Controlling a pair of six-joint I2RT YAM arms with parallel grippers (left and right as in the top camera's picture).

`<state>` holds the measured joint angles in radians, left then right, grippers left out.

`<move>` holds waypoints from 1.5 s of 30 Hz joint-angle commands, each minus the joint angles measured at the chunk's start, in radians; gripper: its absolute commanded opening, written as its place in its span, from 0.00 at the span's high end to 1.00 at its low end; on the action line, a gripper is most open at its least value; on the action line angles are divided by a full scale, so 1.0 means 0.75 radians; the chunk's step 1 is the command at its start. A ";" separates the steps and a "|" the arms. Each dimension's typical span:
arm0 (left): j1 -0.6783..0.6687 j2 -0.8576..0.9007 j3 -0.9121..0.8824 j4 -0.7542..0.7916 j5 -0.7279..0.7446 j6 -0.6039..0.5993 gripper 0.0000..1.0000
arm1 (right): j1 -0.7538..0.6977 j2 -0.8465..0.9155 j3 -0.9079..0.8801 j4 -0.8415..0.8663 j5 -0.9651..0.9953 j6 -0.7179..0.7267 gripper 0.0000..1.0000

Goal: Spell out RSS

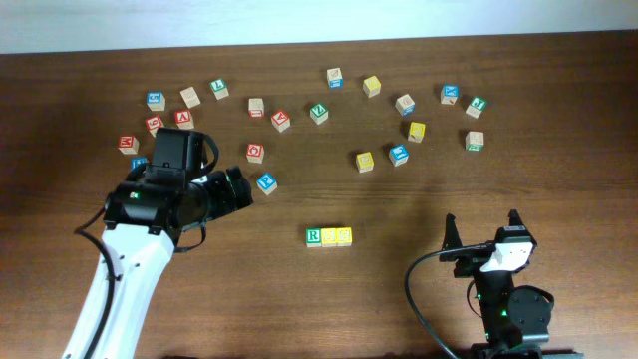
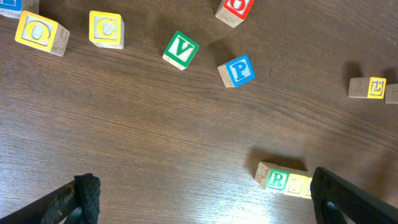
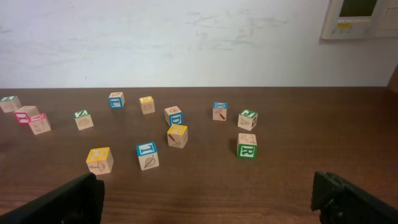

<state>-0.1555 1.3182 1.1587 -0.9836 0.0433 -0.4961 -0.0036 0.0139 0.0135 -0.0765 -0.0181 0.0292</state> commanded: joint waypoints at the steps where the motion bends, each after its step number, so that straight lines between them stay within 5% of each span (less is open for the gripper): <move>1: 0.002 -0.005 0.010 -0.020 -0.019 0.007 0.01 | 0.011 -0.014 -0.011 -0.003 0.016 0.001 0.02; 5: 0.002 -0.009 0.008 -0.073 -0.079 0.008 0.01 | 0.011 -0.014 -0.011 -0.003 0.016 0.001 0.02; 9: 0.002 -0.179 -0.112 0.014 -0.077 0.230 0.01 | 0.011 -0.014 -0.011 -0.003 0.016 0.001 0.02; 13: 0.002 -0.824 -0.774 0.481 -0.007 0.369 0.01 | 0.011 -0.014 -0.011 -0.003 0.016 0.001 0.02; 16: 0.028 -1.291 -1.013 0.565 0.053 0.460 0.01 | 0.011 -0.014 -0.011 -0.003 0.016 0.001 0.02; 20: 0.041 -1.470 -1.105 0.638 0.063 0.584 0.01 | 0.011 -0.014 -0.011 -0.003 0.016 0.001 0.02; 25: 0.274 -1.754 -1.286 0.759 0.130 0.589 0.01 | 0.011 -0.014 -0.011 -0.003 0.016 0.001 0.02; 30: 0.276 -1.751 -1.518 1.252 0.136 0.593 0.01 | 0.011 -0.014 -0.011 -0.003 0.016 0.001 0.02; 37: 0.271 -1.751 -1.534 1.210 0.042 0.713 0.01 | 0.011 -0.014 -0.011 -0.003 0.016 0.001 0.02; 40: 0.272 -1.751 -1.534 1.206 -0.157 0.486 0.01 | 0.011 -0.014 -0.011 -0.003 0.016 0.001 0.02; 42: 0.272 -1.751 -1.535 1.211 -0.206 0.474 0.01 | 0.011 -0.014 -0.011 -0.003 0.016 0.001 0.02; 45: 0.272 -1.751 -1.534 1.200 -0.122 0.658 0.01 | 0.011 -0.014 -0.011 -0.003 0.016 0.001 0.02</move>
<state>0.0463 0.0120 0.0154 -0.0792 -0.0685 -0.0715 -0.0010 0.0109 0.0128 -0.0750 -0.0147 0.0261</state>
